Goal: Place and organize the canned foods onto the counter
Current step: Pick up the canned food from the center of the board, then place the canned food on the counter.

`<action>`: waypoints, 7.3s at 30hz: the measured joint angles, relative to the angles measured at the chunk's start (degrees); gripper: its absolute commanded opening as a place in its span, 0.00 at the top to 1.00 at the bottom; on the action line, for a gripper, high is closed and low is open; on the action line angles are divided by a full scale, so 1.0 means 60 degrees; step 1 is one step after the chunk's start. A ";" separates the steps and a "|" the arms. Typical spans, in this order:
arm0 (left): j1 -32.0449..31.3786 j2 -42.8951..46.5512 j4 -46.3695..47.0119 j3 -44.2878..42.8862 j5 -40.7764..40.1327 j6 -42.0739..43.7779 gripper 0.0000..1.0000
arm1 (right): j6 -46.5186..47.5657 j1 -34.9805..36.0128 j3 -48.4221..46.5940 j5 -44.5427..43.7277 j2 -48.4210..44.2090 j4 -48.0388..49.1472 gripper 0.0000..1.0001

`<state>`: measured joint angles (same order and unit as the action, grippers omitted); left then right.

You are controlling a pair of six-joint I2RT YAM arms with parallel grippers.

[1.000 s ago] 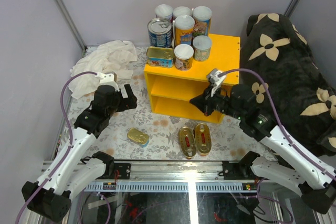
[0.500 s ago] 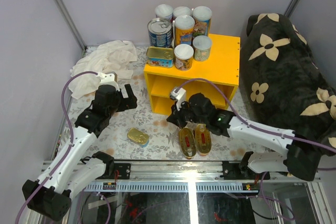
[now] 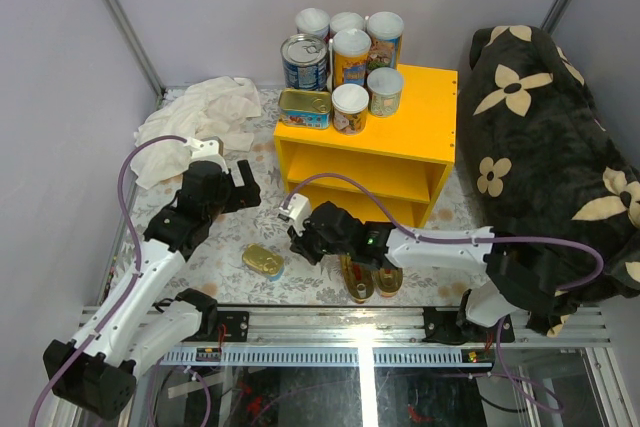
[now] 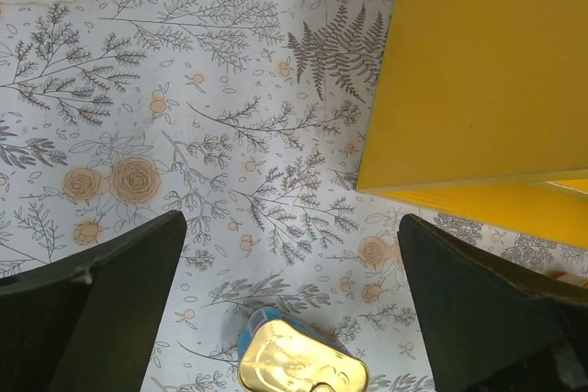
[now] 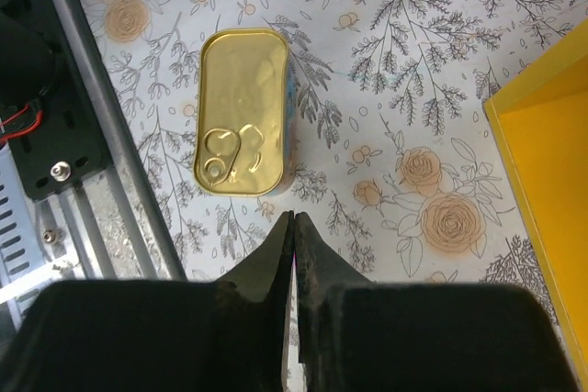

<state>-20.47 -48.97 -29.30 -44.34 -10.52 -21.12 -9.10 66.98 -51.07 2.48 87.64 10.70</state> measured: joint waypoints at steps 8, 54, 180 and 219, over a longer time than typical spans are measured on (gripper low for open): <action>0.0000 -0.0117 -0.0007 0.0000 -0.0011 0.0000 0.00 | -0.0153 0.0000 -0.0240 -0.0055 0.0688 0.0342 1.00; 0.0000 -0.0200 -0.0018 0.0000 -0.0069 0.0004 0.00 | 0.0266 0.0590 -0.0535 0.1195 0.2138 0.1585 0.00; 0.0000 0.0656 0.0022 0.0000 0.1370 0.0321 0.00 | -0.0645 -0.8123 -0.7038 0.2051 -0.3865 -0.7402 1.00; 0.0000 -0.0463 0.0044 -0.0164 0.1279 0.0430 0.00 | 0.0754 -0.8123 -0.5533 0.3515 -0.4681 -0.7369 0.10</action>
<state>-20.47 -51.75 -29.04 -45.32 -2.85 -18.55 -4.58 18.24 -84.27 23.57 59.55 -33.52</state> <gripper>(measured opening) 0.997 0.985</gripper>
